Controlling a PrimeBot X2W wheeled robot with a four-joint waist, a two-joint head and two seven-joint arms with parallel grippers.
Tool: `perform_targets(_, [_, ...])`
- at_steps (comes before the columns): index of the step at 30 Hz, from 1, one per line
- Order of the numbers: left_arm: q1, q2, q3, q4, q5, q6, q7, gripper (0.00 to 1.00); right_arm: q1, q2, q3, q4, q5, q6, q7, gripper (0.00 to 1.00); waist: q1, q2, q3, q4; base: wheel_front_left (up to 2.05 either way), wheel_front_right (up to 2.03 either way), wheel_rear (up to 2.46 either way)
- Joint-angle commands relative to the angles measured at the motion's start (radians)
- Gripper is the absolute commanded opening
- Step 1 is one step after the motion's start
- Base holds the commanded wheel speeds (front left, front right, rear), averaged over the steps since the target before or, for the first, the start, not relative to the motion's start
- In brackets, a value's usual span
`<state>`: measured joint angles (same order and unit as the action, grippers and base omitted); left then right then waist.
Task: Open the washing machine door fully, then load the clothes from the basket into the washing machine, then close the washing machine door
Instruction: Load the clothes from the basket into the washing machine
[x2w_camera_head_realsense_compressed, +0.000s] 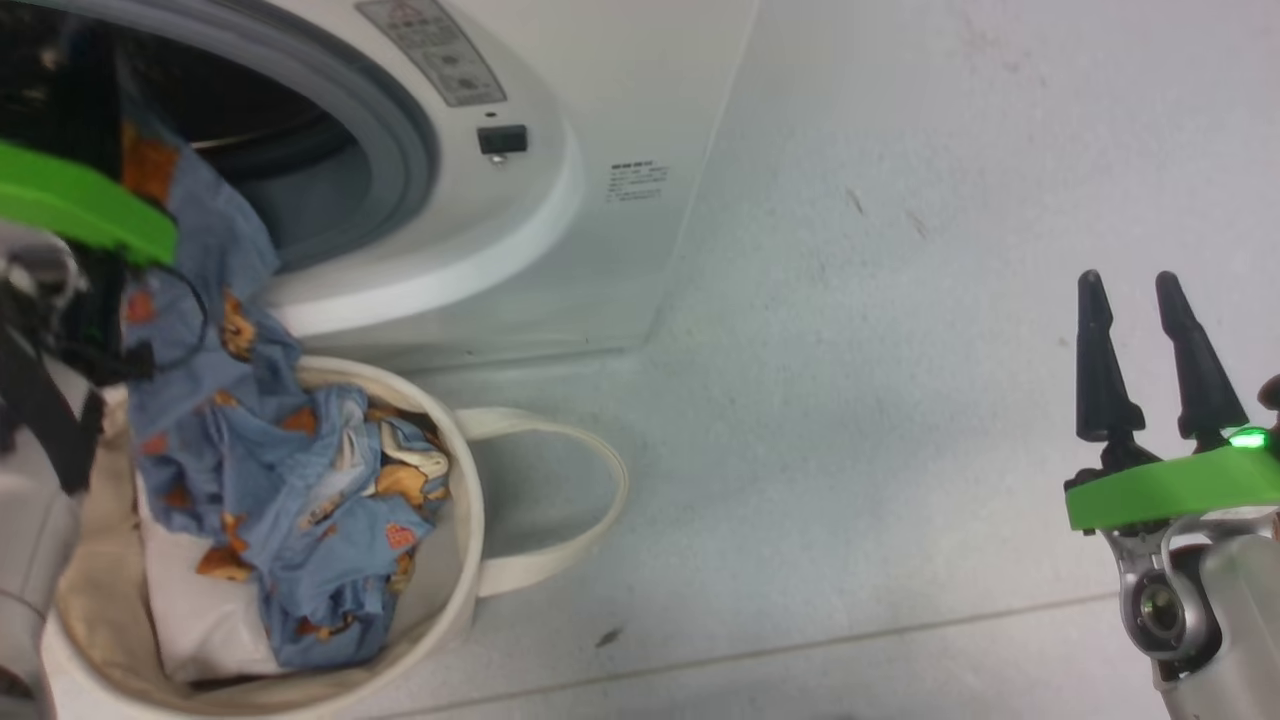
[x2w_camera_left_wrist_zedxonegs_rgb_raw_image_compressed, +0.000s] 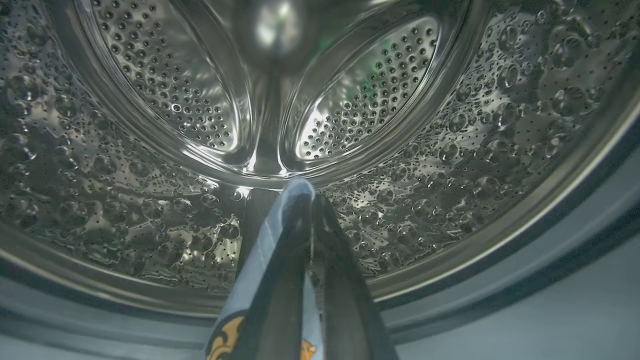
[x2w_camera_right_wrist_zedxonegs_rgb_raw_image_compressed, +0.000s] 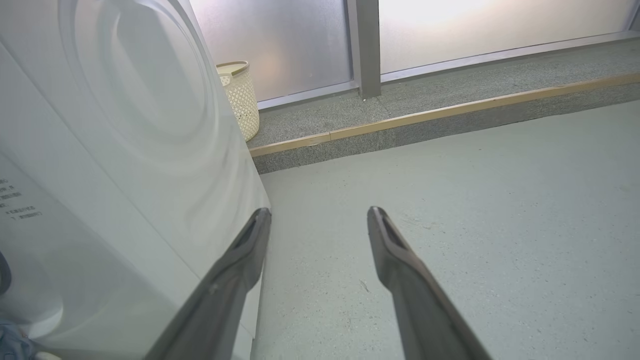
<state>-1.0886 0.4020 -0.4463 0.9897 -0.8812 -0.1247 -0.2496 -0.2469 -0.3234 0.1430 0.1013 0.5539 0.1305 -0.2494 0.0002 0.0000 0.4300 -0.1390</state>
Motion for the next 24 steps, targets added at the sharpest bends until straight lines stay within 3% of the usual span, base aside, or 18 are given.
perform_targets(1, [-0.040, 0.054, 0.023, -0.007, 0.009, -0.006, -0.012, 0.00, 0.013, -0.012, 0.006, -0.035, -0.008, 0.000, -0.012, 1.00, -0.0002, 0.0000, 0.033, -0.018, 0.00, 0.00, 0.00])
perform_targets(9, [-0.151, 0.079, 0.049, 0.037, 0.046, -0.006, -0.012, 0.00, 0.034, -0.011, -0.033, -0.070, -0.030, 0.000, -0.012, 1.00, -0.0002, 0.0000, 0.070, -0.058, 0.00, 0.00, 0.00])
perform_targets(17, [-0.234, 0.075, 0.143, -0.058, 0.156, -0.006, -0.012, 0.00, 0.058, -0.003, -0.061, -0.102, -0.032, 0.000, -0.012, 1.00, -0.0002, 0.0000, 0.097, -0.071, 0.00, 0.00, 0.00])
perform_targets(24, [-0.215, 0.041, 0.216, -0.014, 0.252, -0.006, -0.012, 0.00, 0.052, 0.009, -0.052, -0.112, -0.039, 0.000, -0.012, 1.00, -0.0002, 0.0000, 0.111, -0.086, 0.00, 0.00, 0.00])
